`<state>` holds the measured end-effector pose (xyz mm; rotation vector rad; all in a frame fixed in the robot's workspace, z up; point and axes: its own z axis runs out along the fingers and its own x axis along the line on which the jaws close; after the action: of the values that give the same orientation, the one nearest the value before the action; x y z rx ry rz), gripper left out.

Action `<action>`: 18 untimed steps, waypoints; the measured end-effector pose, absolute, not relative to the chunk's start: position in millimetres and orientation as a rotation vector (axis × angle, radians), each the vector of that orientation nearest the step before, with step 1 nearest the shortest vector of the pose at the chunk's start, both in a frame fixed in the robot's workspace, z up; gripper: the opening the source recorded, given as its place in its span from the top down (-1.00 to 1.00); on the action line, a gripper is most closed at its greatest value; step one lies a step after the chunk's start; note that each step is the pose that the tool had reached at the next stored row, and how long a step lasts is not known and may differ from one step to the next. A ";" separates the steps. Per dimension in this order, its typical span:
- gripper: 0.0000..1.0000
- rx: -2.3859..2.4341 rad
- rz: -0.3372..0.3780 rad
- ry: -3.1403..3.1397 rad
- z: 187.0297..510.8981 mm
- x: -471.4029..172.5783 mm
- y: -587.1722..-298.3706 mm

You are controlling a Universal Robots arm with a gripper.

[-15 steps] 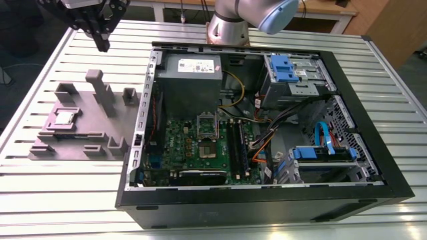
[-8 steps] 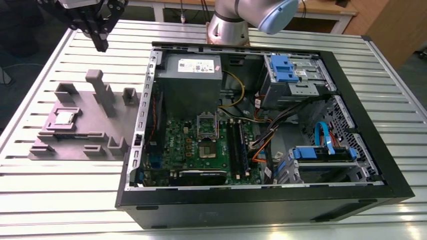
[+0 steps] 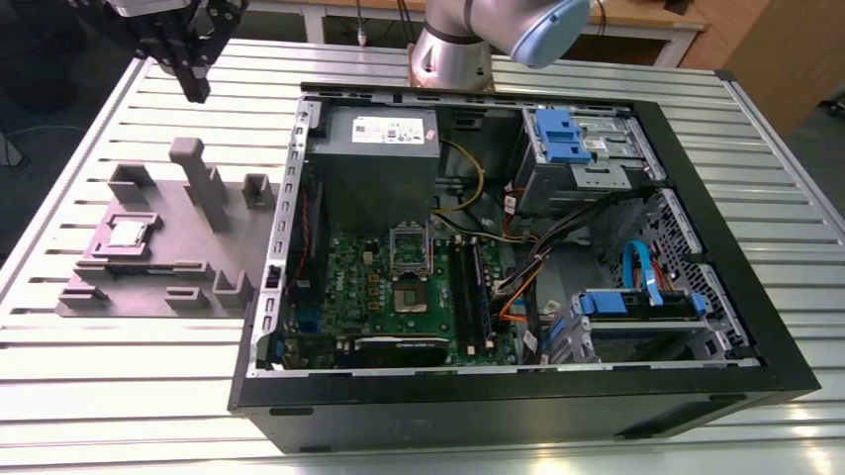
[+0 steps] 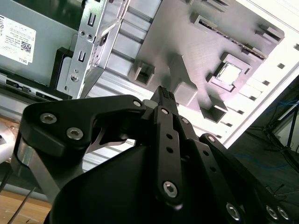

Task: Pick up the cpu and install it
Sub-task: 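Reach for the cpu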

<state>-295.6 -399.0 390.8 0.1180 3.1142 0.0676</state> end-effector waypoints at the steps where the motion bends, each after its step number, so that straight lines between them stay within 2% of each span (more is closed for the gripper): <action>1: 0.79 0.118 0.068 3.114 390.8 -296.0 -398.9; 18: 0.79 0.118 0.068 3.114 390.5 -302.9 -399.0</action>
<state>-302.9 -399.0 390.5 0.1180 3.1142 0.0675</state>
